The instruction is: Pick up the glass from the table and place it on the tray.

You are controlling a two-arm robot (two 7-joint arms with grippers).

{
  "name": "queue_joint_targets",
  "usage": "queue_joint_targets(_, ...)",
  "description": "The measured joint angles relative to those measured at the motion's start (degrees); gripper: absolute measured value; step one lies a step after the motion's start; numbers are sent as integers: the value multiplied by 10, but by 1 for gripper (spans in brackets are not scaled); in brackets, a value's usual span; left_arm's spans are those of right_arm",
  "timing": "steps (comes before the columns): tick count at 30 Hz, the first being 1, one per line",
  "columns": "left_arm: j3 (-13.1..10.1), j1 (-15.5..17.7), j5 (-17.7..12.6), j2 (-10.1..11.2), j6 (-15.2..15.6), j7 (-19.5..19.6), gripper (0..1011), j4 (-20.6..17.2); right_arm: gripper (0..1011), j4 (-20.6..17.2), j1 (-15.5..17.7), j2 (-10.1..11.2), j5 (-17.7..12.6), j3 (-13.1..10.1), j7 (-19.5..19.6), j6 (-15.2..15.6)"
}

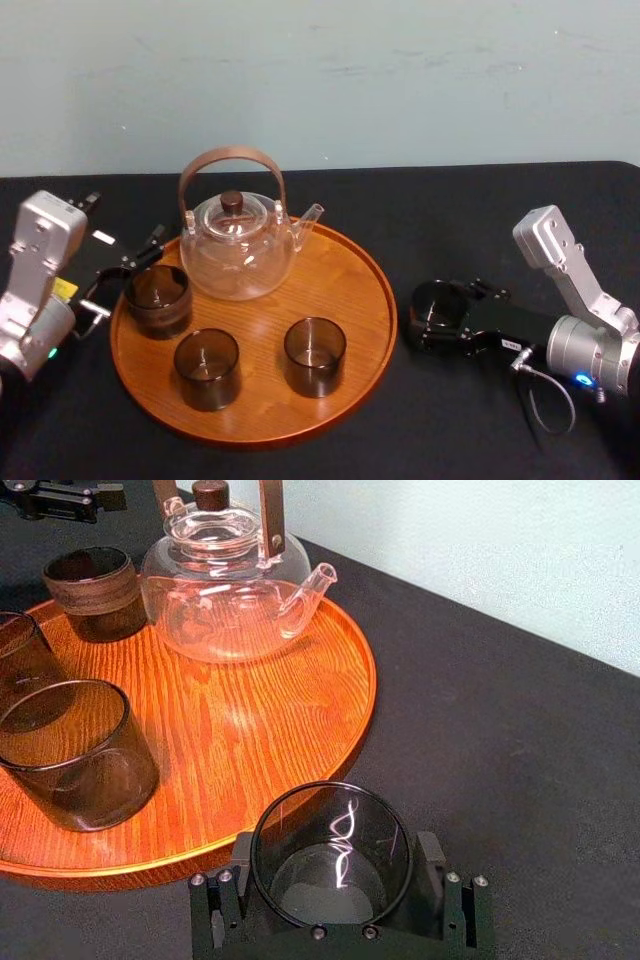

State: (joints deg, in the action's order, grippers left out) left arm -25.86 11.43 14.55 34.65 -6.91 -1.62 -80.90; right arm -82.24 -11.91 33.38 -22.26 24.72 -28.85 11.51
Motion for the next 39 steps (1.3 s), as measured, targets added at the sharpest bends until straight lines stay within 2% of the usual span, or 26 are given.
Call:
queue_joint_targets(4,0,0,0,0,0,0,1001,0,996,0,0,0,-1,0,0,0)
queue_joint_targets(9,0,0,0,0,0,0,1001,0,905,0,0,0,-2,-1,0,0)
queue_joint_targets(28,0,0,0,0,0,0,1001,0,904,-1,0,0,-4,-2,-1,0)
queue_joint_targets(39,0,0,0,0,0,0,1001,0,904,-26,18,14,-20,-29,7,-2)
